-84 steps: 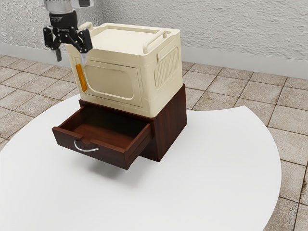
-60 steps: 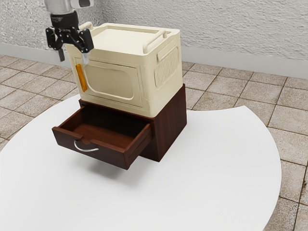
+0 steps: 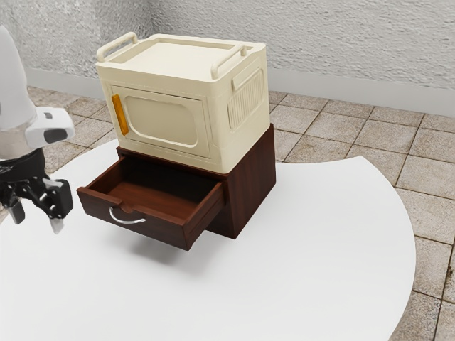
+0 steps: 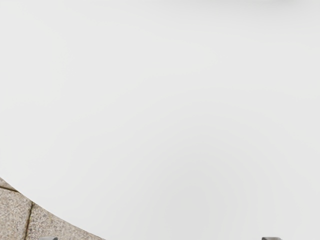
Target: Push the drawer handle with one arm to close the drawer
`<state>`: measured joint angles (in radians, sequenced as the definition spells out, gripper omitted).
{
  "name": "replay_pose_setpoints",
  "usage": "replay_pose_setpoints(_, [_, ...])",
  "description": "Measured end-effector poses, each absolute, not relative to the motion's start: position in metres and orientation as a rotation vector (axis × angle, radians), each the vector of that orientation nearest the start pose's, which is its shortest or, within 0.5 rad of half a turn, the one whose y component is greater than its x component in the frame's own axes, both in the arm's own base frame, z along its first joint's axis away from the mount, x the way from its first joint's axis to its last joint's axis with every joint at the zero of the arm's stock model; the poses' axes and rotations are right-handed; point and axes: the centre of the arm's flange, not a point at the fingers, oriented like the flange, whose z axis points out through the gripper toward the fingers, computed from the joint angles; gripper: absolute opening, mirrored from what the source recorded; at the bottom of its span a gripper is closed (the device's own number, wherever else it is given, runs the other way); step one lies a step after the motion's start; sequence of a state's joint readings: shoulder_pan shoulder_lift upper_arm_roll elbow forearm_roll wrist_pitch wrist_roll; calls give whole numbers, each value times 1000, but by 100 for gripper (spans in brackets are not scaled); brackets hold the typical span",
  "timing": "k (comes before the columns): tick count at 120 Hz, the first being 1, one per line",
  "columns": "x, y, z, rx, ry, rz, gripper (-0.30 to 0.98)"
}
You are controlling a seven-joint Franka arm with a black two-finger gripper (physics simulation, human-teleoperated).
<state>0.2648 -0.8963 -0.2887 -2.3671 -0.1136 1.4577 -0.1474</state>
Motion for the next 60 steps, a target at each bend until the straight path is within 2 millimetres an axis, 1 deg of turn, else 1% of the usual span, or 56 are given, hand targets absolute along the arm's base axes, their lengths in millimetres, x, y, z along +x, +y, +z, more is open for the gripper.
replay_pose_setpoints(4, [278, -43, 573, -3019, -351, 41, 46])
replay_pose_setpoints(11, [288, -32, 546, -3040, -350, 19, 35])
replay_pose_setpoints(22, [314, -15, 499, -3073, -339, 39, 18])
replay_pose_setpoints(26, [323, -10, 485, -3082, -328, 39, 14])
replay_pose_setpoints(32, [336, -5, 471, -3094, -302, 28, 8])
replay_pose_setpoints(45, [359, 4, 447, -3114, -237, -4, 0])
replay_pose_setpoints(60, [376, 10, 427, -3126, -168, -37, -5])
